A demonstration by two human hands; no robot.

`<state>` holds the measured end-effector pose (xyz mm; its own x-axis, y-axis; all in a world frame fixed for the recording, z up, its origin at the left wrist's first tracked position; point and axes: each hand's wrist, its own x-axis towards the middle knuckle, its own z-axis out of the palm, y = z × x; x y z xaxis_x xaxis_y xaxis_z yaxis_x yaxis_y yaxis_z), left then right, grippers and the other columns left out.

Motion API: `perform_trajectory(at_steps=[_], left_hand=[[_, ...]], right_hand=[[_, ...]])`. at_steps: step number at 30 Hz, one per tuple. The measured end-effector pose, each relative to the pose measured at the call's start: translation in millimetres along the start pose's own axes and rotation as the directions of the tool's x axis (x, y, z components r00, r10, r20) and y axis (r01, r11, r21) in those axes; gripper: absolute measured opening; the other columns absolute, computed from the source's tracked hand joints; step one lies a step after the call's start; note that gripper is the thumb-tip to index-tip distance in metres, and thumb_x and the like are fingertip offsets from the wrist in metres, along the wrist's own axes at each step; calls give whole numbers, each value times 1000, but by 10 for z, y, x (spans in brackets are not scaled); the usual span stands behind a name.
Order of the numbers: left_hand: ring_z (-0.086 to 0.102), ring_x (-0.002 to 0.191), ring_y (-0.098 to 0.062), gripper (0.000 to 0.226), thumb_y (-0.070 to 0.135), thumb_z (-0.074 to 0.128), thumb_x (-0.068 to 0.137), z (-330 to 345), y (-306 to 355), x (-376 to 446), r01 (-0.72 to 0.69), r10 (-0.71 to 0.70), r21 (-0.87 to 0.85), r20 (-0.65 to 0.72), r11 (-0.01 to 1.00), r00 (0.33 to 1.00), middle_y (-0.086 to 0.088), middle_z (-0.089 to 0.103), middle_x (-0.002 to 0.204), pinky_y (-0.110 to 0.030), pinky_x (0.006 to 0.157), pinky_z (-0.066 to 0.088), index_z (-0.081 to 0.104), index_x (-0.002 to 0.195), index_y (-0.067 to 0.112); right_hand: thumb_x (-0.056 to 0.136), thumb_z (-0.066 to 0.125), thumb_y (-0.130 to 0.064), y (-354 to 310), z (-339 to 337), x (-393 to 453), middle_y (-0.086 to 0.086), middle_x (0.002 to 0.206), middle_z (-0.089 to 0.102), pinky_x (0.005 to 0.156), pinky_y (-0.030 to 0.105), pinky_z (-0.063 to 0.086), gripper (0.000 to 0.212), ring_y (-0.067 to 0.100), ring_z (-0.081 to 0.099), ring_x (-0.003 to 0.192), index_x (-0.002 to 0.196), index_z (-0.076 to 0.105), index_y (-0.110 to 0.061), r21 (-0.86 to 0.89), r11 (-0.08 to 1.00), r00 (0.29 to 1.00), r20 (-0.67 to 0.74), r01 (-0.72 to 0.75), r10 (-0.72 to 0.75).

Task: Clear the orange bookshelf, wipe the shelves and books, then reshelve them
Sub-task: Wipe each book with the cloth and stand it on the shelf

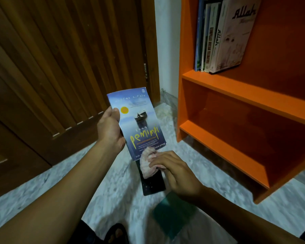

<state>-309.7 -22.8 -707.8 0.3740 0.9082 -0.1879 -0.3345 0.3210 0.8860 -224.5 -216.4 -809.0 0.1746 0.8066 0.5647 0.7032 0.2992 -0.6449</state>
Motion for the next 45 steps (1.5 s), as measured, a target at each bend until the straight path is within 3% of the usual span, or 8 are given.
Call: perform_trajectory(at_steps=[8, 13, 17, 21, 24, 29, 35, 45], left_hand=[[74, 84, -16, 30, 11, 44, 104, 4, 121, -73, -162, 134, 140, 191, 977, 972, -1, 76, 101, -32, 68, 60, 57, 131, 10], [71, 94, -24, 34, 10, 47, 102, 136, -1, -245, -159, 48, 238, 416, 958, 908, -13, 71, 116, -35, 80, 60, 56, 135, 6], [70, 97, -25, 31, 10, 48, 101, 221, -40, -315, -171, 37, 247, 468, 954, 883, -13, 71, 119, -37, 82, 59, 59, 130, 12], [72, 96, -22, 32, 11, 49, 101, 236, -27, -331, -174, 9, 292, 489, 940, 872, -5, 73, 117, -36, 74, 61, 58, 131, 18], [72, 88, -17, 31, 7, 54, 99, 153, 20, -335, -284, -58, 497, 565, 820, 823, 0, 75, 111, -27, 63, 57, 57, 127, 20], [66, 80, -20, 30, 3, 64, 94, 30, 14, -313, -315, -230, 737, 534, 598, 814, -14, 69, 99, -44, 76, 60, 65, 118, 22], [70, 86, -34, 25, 7, 71, 89, 327, 118, -234, -431, -5, 642, 560, 634, 828, -21, 69, 98, -40, 76, 61, 71, 109, 22], [70, 83, -33, 11, 25, 70, 83, 1564, 142, 236, -549, 209, 510, 577, 663, 789, -16, 70, 91, -57, 75, 60, 69, 95, 25]], right_hand=[[98, 50, -46, 21, -374, 279, -10, 96, 69, 77, 29, 47, 25, 4, 63, 83, 107, 58, -25, 295, 777, 780, -139, -555, 610], [79, 60, -76, 336, -639, 373, -1, 145, 53, 107, 44, 44, 76, 17, 54, 129, 140, 49, -33, 339, 678, 747, 137, -653, 651], [88, 56, -66, 373, -699, 379, 37, 109, 52, 68, 33, 40, 75, 26, 47, 75, 120, 53, 1, 354, 739, 807, 83, -573, 585], [90, 57, -59, 335, -793, 441, 38, 116, 50, 75, 46, 44, 62, 53, 55, 97, 112, 55, -1, 389, 759, 826, 10, -523, 564], [99, 55, -35, 272, -908, 544, 19, 105, 67, 79, 39, 46, 22, 31, 64, 92, 103, 66, -16, 404, 770, 828, -53, -494, 559], [98, 57, -33, 130, -1127, 700, 13, 112, 71, 91, 44, 49, 21, 29, 67, 105, 108, 68, -19, 415, 793, 850, -79, -446, 520], [104, 49, -17, -38, -1498, 898, -2, 96, 73, 54, 9, 46, 20, -7, 65, 62, 114, 66, -10, 372, 813, 860, -67, -449, 506], [96, 65, -21, 15, -2282, 1365, -7, 104, 64, 87, 28, 51, 23, 12, 62, 101, 117, 64, -12, 425, 854, 644, -570, -301, 510]])
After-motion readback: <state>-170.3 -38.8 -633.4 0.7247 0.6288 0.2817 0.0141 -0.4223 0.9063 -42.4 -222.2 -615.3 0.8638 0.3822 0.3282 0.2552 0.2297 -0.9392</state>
